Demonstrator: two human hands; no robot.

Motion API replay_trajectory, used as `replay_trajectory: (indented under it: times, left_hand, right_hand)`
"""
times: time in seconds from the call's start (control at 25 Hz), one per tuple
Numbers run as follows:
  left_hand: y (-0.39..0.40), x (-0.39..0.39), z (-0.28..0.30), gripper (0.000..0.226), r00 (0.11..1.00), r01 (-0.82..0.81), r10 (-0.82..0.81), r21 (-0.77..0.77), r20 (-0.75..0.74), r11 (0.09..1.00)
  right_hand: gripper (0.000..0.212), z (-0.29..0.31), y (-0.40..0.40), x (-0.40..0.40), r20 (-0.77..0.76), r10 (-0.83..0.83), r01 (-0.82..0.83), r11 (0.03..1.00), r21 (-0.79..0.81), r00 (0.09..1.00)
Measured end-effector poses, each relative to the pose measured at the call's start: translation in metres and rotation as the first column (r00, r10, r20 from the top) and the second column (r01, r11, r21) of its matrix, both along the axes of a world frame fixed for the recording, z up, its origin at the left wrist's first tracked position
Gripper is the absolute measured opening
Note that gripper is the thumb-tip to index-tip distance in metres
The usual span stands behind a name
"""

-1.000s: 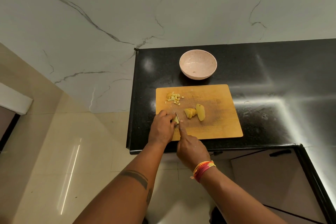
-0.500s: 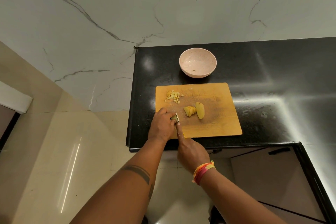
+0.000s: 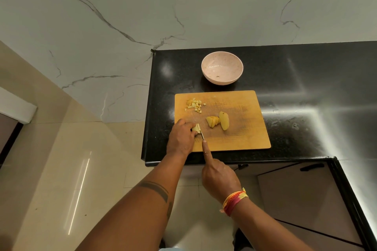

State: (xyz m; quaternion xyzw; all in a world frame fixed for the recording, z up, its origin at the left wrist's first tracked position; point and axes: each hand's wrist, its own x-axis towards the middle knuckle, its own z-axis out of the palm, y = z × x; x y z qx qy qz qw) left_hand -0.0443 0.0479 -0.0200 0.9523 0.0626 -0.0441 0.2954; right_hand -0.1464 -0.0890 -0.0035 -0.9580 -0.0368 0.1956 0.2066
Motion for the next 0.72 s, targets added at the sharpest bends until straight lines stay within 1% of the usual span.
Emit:
replay_trajectory:
  times: [0.12, 0.44, 0.72]
  left_hand:
    - [0.001, -0.001, -0.002, 0.035, 1.000, 0.004, -0.004, 0.013, 0.006, 1.000]
    - [0.003, -0.001, -0.004, 0.033, 1.000, -0.012, 0.012, -0.023, 0.017, 1.000]
    - [0.001, 0.001, -0.003, 0.032, 0.999, -0.041, 0.041, -0.032, 0.004, 0.999]
  right_hand:
    - [0.078, 0.006, 0.004, 0.008, -0.008, -0.035, 0.036, 0.999, 0.035, 0.999]
    - [0.076, 0.006, 0.027, 0.037, 0.003, -0.019, 0.019, 0.999, 0.026, 1.000]
    - [0.080, 0.001, 0.024, 0.029, 0.001, 0.029, -0.029, 0.998, -0.054, 1.000]
